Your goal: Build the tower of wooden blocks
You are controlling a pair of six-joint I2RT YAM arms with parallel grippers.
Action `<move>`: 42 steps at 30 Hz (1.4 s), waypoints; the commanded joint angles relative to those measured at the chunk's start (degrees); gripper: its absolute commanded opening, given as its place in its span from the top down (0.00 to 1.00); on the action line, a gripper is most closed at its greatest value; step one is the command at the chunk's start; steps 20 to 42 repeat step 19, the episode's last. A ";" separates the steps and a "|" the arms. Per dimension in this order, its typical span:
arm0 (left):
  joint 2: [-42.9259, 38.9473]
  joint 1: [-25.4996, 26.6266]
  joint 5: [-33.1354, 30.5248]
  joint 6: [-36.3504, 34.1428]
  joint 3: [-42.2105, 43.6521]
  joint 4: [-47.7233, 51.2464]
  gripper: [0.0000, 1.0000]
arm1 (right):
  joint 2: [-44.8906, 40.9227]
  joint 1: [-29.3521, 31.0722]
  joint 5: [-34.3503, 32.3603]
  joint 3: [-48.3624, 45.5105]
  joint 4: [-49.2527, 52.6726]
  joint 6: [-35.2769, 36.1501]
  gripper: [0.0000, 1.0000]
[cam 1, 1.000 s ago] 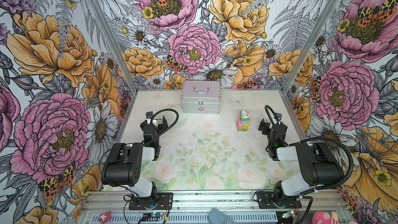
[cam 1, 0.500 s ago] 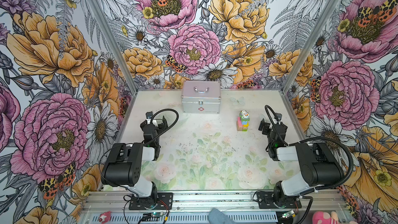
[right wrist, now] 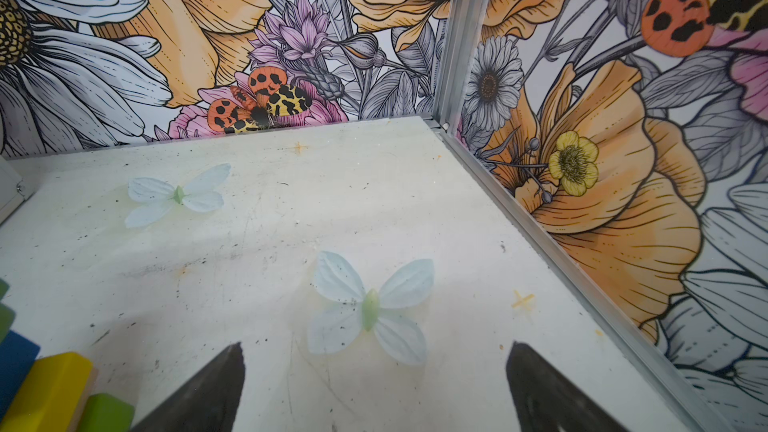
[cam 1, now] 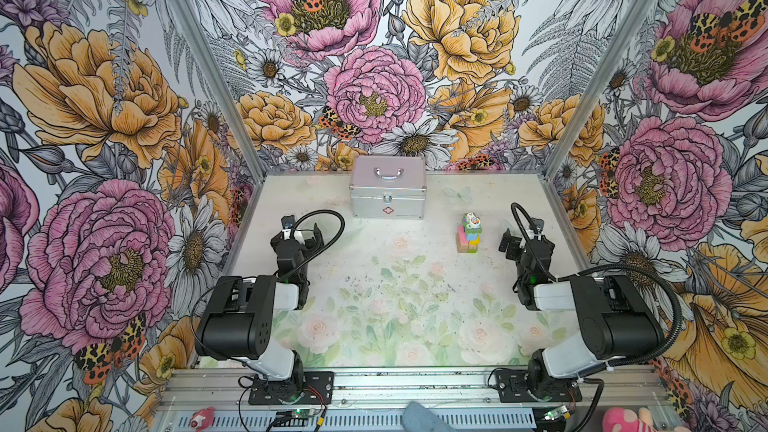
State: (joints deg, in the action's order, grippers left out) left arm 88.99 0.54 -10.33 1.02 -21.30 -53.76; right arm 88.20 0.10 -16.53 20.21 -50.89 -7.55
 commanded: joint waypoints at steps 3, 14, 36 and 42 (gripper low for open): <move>-0.05 0.21 -1.00 -0.86 0.03 -0.92 0.01 | -0.24 0.36 -0.92 0.90 -1.29 0.53 0.00; -0.05 0.25 -1.02 -0.88 0.02 -0.97 0.01 | -0.03 0.39 1.04 1.79 0.10 1.31 0.00; -0.05 0.26 -1.04 -0.87 0.03 -0.94 0.01 | -0.14 0.43 1.05 1.48 -0.18 1.31 0.00; -0.05 0.26 -1.04 -0.87 0.03 -0.94 0.01 | -0.14 0.43 1.05 1.48 -0.18 1.31 0.00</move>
